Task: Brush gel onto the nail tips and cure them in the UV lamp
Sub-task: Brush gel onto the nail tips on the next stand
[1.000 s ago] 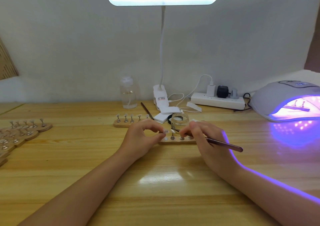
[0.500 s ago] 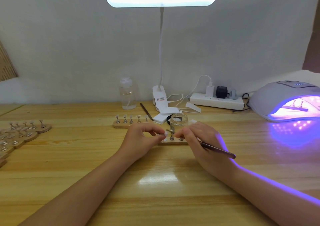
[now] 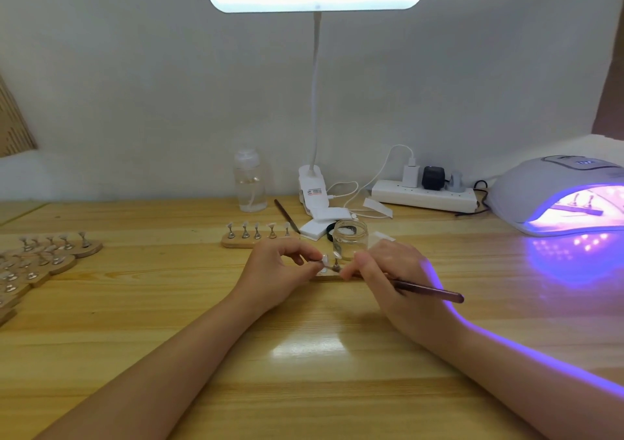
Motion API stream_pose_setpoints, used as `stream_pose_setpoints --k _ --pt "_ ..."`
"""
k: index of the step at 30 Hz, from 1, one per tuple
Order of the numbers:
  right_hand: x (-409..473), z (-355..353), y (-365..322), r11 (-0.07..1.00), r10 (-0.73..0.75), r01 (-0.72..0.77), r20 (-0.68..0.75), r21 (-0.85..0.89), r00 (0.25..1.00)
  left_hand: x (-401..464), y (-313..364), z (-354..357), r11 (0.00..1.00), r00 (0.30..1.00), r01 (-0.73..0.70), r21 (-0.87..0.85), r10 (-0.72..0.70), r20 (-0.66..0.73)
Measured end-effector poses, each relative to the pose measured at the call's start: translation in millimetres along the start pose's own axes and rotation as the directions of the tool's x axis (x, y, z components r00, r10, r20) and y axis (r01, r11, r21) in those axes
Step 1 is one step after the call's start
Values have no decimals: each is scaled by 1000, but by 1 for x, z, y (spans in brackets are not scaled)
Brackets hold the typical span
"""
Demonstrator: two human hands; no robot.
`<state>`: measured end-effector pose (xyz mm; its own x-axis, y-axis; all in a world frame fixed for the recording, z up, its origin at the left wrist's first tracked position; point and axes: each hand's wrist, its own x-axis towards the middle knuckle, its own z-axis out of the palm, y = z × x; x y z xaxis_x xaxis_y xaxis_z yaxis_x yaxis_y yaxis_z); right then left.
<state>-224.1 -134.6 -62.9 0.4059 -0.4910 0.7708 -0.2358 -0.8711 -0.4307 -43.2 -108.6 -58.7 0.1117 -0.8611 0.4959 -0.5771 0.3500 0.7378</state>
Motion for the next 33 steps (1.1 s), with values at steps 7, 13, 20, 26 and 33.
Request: stream_pose_setpoints --k 7,13,20,26,33 --pt "0 0 0 1000 8 -8 39 2 999 0 1 -1 1000 1000 -21 15 21 17" --pt "0 1 0 1000 20 -19 59 -17 998 0 0 0 1000 1000 -9 13 9 16" --pt "1 1 0 999 36 -34 60 -31 998 0 1 0 1000 1000 4 13 -5 23" --pt "2 0 0 997 55 -51 51 -61 997 0 0 0 1000 999 24 14 -25 21" --pt "1 0 0 998 69 -69 19 -10 997 0 0 1 999 999 41 6 -41 27"
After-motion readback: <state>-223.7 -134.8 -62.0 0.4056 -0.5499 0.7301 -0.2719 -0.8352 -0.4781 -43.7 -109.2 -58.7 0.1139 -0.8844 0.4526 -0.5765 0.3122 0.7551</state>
